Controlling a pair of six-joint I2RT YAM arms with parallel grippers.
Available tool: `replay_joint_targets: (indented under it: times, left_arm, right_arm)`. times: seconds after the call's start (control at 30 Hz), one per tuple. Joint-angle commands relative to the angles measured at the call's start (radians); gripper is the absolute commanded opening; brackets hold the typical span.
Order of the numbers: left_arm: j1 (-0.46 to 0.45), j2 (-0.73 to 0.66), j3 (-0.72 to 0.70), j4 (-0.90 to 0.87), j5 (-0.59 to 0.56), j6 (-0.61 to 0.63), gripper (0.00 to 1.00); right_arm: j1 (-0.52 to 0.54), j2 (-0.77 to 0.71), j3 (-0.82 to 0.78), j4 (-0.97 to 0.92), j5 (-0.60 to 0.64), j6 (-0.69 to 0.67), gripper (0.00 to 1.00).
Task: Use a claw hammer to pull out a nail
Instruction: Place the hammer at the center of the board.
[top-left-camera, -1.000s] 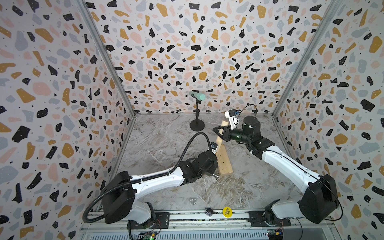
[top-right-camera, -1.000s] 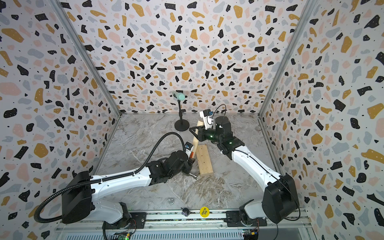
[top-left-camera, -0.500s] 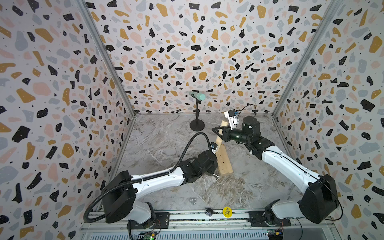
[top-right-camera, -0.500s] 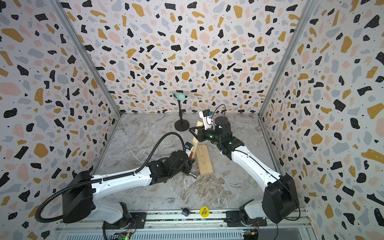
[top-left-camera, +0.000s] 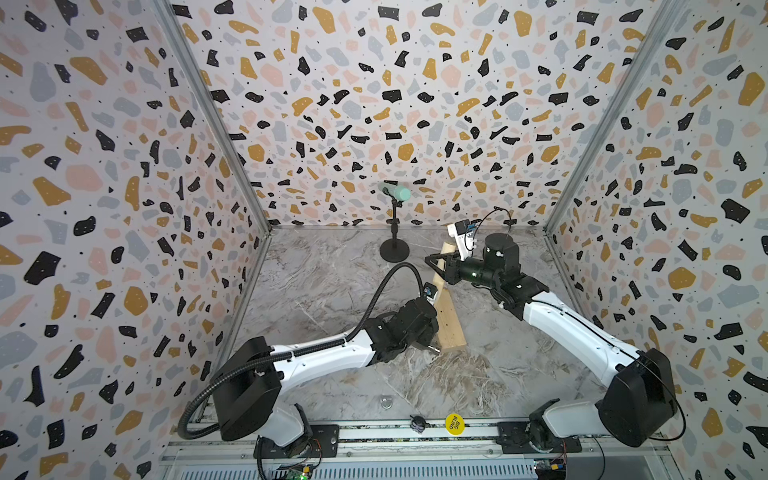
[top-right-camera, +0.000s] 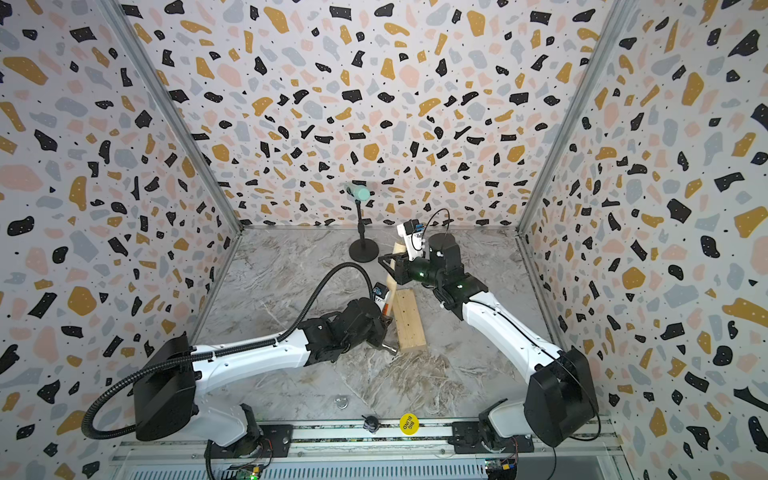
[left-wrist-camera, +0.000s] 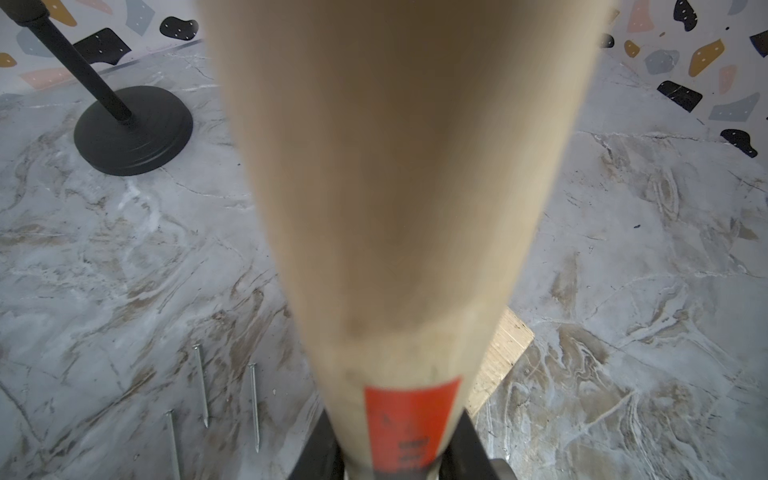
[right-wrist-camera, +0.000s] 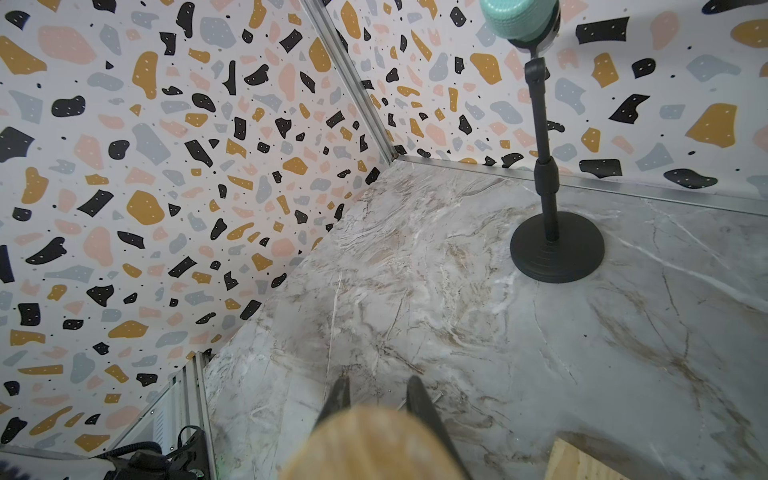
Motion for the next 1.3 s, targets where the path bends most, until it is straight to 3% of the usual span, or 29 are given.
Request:
replay_joint_targets:
  times: [0.0, 0.4, 0.63, 0.93, 1.27]
  left_arm:
    - [0.014, 0.030, 0.031, -0.017, 0.012, -0.001, 0.00]
    - [0.026, 0.049, 0.043, -0.020, 0.034, -0.004, 0.00]
    - [0.026, 0.007, 0.027, 0.000, 0.021, 0.008, 0.00]
    - [0.031, -0.040, 0.009, 0.005, -0.001, 0.017, 0.00]
    - [0.046, -0.085, -0.023, -0.004, -0.020, 0.019, 0.00]
  right_arm:
    - [0.034, -0.067, 0.079, 0.058, -0.068, 0.078, 0.00]
    - [0.053, -0.054, 0.104, 0.031, -0.084, 0.053, 0.01]
    - [0.053, -0.049, 0.103, 0.019, -0.081, 0.047, 0.30]
    - [0.053, -0.048, 0.105, 0.006, -0.059, 0.035, 0.54]
    - [0.030, -0.056, 0.116, -0.002, -0.040, 0.024, 0.61]
